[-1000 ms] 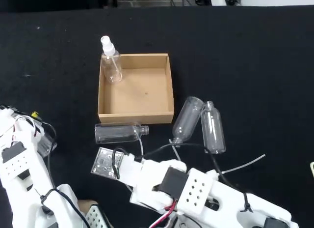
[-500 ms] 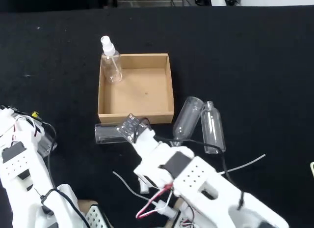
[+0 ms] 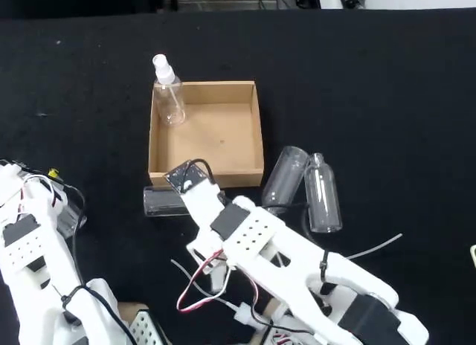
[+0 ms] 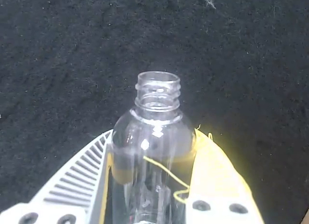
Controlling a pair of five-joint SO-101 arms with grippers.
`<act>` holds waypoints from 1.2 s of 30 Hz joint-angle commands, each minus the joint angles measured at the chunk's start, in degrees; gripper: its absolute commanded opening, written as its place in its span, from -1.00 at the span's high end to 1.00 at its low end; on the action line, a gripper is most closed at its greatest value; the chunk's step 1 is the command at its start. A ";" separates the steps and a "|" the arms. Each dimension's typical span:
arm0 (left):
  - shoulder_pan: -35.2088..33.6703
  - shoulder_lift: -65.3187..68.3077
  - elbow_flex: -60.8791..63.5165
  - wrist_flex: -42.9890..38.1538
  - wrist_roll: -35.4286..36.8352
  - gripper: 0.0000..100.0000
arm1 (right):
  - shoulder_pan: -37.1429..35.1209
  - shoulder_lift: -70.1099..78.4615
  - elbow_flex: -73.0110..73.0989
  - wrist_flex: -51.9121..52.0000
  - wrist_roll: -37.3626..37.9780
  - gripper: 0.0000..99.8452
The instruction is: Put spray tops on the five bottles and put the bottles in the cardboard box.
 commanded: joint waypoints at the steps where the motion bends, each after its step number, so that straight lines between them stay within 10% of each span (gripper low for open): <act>1: -0.66 -1.58 -1.98 -1.32 0.35 0.94 | -0.79 0.31 -3.30 1.14 -0.88 0.64; 15: -0.66 -1.49 -1.98 -1.32 0.35 0.94 | -10.29 0.92 2.15 -4.04 -7.56 0.64; 36: -0.75 -1.67 1.80 -7.91 0.35 0.94 | -0.09 0.92 5.85 -3.60 -1.23 0.65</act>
